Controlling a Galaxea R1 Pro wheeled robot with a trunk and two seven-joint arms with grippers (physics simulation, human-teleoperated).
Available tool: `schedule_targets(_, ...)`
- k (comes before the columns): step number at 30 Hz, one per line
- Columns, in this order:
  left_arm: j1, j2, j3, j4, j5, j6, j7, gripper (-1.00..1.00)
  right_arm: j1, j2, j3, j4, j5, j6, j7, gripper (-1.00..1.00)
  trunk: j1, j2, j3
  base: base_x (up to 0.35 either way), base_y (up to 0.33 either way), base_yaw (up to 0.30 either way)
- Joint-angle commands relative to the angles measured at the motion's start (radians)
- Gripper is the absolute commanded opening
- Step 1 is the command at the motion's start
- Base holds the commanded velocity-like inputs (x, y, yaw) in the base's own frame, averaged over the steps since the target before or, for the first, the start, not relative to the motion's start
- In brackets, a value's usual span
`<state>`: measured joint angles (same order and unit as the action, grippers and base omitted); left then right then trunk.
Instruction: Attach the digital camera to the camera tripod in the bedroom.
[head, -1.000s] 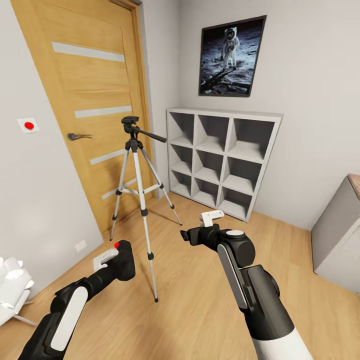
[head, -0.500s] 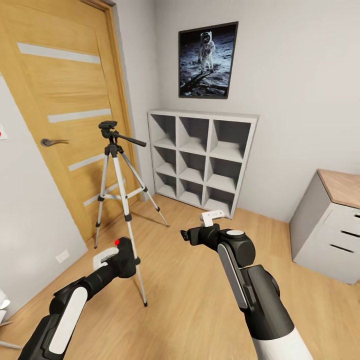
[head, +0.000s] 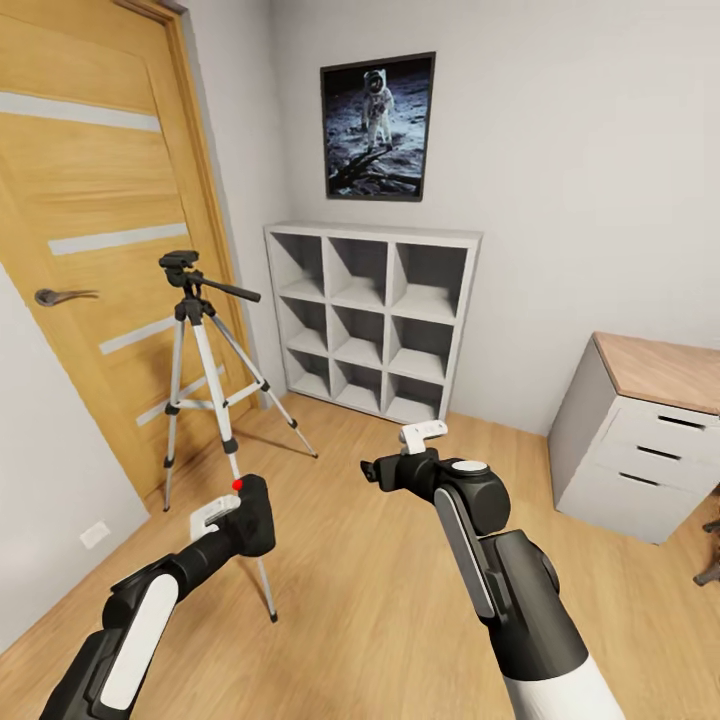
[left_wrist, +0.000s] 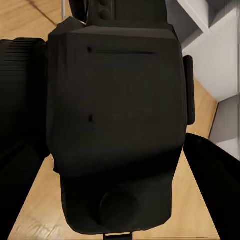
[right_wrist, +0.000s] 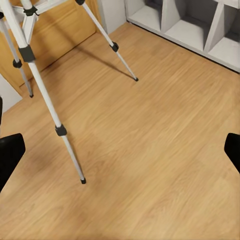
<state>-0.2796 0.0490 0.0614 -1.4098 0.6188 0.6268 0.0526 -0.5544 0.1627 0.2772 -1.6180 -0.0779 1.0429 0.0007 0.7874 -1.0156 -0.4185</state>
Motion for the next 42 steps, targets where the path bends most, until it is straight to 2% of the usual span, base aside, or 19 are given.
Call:
schedule_targets(1,-0.001,0.0,-0.002,-0.001,0.01,0.005,0.006,-1.0,-0.001,0.0,0.0,-0.001,-0.004,0.004,-0.001,1.0,-0.004,0.006,0.002,0.0,0.0,-0.048)
schedule_targets(36,-0.001,0.003,-0.01,-0.001,0.012,0.007,-0.002,-1.0,0.001,0.001,0.002,0.0,-0.004,0.004,-0.002,1.0,-0.138,0.251,0.112,0.0,0.0,-0.006)
schedule_targets(42,-0.001,0.005,-0.006,0.005,0.012,0.008,-0.029,-1.0,0.001,0.001,0.002,0.0,-0.004,0.004,-0.002,1.0,-0.161,0.293,0.131,0.0,0.0,-0.112)
